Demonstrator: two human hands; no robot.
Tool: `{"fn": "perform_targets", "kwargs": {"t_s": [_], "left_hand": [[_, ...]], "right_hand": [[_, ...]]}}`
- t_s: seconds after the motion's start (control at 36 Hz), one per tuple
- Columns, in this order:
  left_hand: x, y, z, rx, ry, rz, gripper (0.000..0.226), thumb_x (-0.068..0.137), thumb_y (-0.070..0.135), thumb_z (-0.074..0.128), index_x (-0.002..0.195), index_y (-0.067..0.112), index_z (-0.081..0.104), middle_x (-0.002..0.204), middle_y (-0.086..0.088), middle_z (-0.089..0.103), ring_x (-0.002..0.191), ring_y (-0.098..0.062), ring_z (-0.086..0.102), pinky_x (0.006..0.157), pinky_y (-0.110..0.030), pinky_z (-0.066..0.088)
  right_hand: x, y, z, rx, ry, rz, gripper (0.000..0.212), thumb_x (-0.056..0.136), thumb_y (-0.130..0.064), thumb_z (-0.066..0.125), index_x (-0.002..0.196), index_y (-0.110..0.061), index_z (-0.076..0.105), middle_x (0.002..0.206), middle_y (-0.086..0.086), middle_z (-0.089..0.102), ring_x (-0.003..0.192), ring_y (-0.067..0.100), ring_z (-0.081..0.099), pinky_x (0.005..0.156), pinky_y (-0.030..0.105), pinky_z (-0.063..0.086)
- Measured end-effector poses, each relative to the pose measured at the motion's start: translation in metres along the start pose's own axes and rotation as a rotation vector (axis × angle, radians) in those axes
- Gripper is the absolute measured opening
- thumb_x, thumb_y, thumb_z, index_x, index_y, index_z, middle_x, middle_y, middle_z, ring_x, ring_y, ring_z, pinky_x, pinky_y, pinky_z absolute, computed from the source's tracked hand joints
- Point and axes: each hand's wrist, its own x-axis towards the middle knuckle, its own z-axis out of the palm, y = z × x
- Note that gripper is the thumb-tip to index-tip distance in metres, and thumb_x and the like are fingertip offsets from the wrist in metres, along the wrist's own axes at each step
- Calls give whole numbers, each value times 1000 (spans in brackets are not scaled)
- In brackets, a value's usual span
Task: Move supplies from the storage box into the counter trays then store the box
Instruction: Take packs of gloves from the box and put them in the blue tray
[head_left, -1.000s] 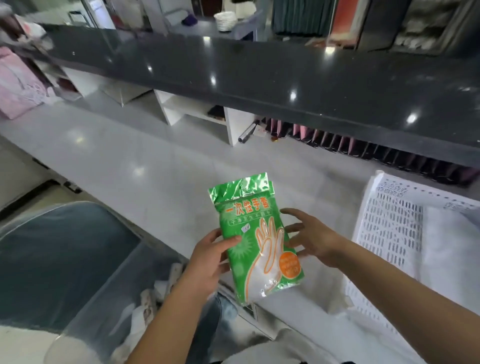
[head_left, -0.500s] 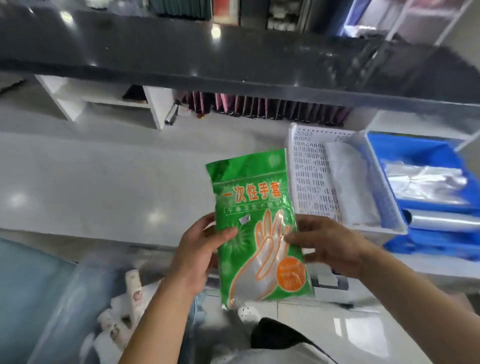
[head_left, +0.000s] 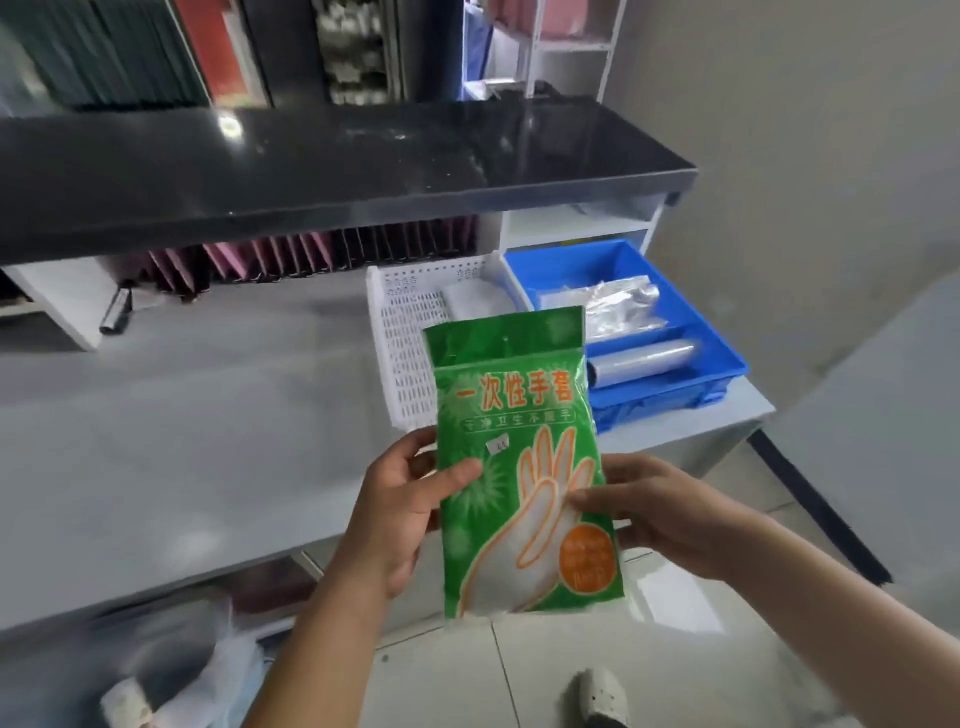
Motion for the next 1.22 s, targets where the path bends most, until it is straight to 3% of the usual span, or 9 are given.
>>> {"fn": "perform_targets", "kwargs": {"t_s": [0.33, 0.5, 0.67, 0.75, 0.86, 0.94, 1.0, 1.11, 1.22], "left_hand": [[53, -27, 170, 66, -30, 24, 50, 71, 7, 77, 119, 13, 64, 116, -13, 72, 107, -29, 69, 91, -40, 50], [89, -20, 230, 136, 342, 179, 82, 69, 19, 87, 135, 39, 42, 138, -1, 49, 112, -14, 61, 94, -33, 48], [100, 18, 252, 914, 449, 744, 85, 74, 24, 84, 144, 32, 35, 152, 6, 27, 141, -11, 28, 116, -35, 28], [116, 50, 265, 1353, 302, 910, 75, 73, 33, 82, 140, 31, 47, 156, 0, 27, 147, -20, 18, 120, -42, 19], [150, 90, 276, 1838, 103, 884, 88, 74, 43, 75, 149, 34, 32, 158, 0, 27, 149, -23, 14, 122, -39, -1], [182, 115, 282, 1931, 46, 742, 71, 81, 39, 70, 145, 38, 39, 148, 9, 44, 140, -17, 36, 116, -35, 20], [203, 131, 283, 1925, 75, 686, 49, 86, 32, 63, 132, 42, 50, 132, 12, 60, 122, -19, 54, 95, -35, 40], [250, 152, 267, 1940, 142, 616, 38, 91, 26, 56, 124, 45, 55, 125, 9, 66, 112, -23, 61, 82, -37, 44], [295, 161, 248, 1870, 187, 602, 36, 90, 19, 53, 118, 40, 61, 116, 8, 69, 104, -26, 63, 80, -37, 47]], "right_hand": [[-38, -17, -170, -208, 214, -356, 13, 82, -2, 71, 91, -9, 77, 87, 8, 78, 81, 31, 75, 70, 37, 62], [-18, -45, -246, -591, 305, -474, 5, 82, -18, 74, 79, -16, 75, 76, 9, 75, 73, 31, 72, 72, 46, 60], [10, -78, -282, -1003, 475, -547, 31, 84, -30, 66, 56, -24, 52, 48, -2, 47, 49, 20, 37, 51, 31, 38], [24, -103, -288, -1202, 494, -599, 15, 87, -30, 60, 73, -26, 63, 55, -3, 54, 58, 24, 48, 58, 33, 45], [50, -139, -290, -1492, 528, -733, 17, 88, -28, 53, 99, -31, 66, 82, 0, 68, 68, 31, 55, 52, 30, 37], [76, -167, -289, -1626, 514, -822, 26, 88, -26, 52, 109, -34, 63, 95, -2, 70, 80, 31, 63, 57, 29, 36], [98, -186, -289, -1667, 524, -876, 26, 88, -26, 55, 110, -34, 64, 97, -3, 70, 84, 31, 65, 58, 30, 35], [145, -219, -293, -1757, 651, -980, 30, 60, -15, 81, 85, -30, 74, 65, -2, 69, 57, 27, 66, 66, 35, 49], [190, -236, -297, -1702, 622, -1008, 29, 71, -14, 76, 97, -26, 74, 75, 3, 71, 69, 33, 67, 62, 34, 44]]}}
